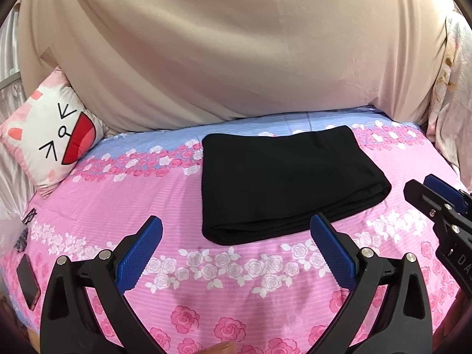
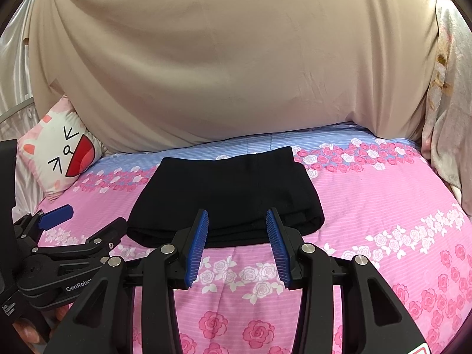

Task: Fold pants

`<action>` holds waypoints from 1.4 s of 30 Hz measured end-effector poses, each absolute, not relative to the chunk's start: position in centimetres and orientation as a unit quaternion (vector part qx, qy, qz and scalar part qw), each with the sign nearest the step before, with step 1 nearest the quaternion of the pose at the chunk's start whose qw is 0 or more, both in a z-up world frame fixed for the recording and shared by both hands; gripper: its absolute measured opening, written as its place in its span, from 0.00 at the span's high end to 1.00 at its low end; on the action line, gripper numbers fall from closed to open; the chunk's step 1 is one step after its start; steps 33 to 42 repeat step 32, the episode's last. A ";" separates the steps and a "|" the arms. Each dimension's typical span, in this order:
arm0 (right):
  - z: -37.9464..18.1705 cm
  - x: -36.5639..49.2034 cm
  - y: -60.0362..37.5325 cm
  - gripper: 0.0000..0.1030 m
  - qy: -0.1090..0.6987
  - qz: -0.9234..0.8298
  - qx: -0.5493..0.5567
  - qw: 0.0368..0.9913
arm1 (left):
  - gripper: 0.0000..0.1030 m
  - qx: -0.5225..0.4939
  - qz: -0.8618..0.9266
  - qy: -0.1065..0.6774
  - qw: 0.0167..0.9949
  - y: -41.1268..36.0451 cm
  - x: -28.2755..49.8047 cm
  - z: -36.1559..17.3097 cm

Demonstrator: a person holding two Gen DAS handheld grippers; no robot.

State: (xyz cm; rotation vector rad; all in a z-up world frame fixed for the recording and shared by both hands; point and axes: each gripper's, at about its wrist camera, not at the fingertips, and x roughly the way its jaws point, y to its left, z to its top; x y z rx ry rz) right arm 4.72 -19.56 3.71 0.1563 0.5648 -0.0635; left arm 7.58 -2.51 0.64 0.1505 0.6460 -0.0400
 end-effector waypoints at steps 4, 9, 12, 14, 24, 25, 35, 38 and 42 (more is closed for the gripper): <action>3.7 4.7 -19.6 0.60 0.278 -0.032 0.078 0.957 | 0.05 0.072 -0.024 0.321 0.944 -2.5 7.8 0.5; 3.6 4.7 -19.7 0.60 0.278 -0.033 0.079 0.957 | 0.05 0.079 -0.024 0.319 0.944 -2.8 7.8 0.5; 3.5 4.7 -19.8 0.60 0.279 -0.034 0.080 0.956 | 0.05 0.079 -0.026 0.321 0.943 -2.9 7.9 0.4; 3.5 4.7 -19.8 0.60 0.280 -0.034 0.079 0.956 | 0.05 0.080 -0.025 0.324 0.942 -3.0 8.0 0.3; 3.0 4.3 -20.0 0.60 0.288 -0.038 0.080 0.954 | 0.05 0.057 -0.022 0.336 0.940 -2.4 8.6 -0.8; 3.0 4.3 -20.1 0.60 0.288 -0.038 0.080 0.954 | 0.05 0.063 -0.012 0.332 0.941 -2.5 8.5 -0.9; 2.9 4.0 -20.2 0.60 0.289 -0.042 0.080 0.953 | 0.05 0.088 0.010 0.323 0.942 -2.6 7.5 -0.8; 2.9 4.0 -20.2 0.60 0.289 -0.042 0.080 0.953 | 0.05 0.088 0.010 0.323 0.942 -2.6 7.5 -0.8; 2.9 4.0 -20.2 0.60 0.289 -0.042 0.080 0.953 | 0.05 0.088 0.010 0.323 0.942 -2.6 7.5 -0.8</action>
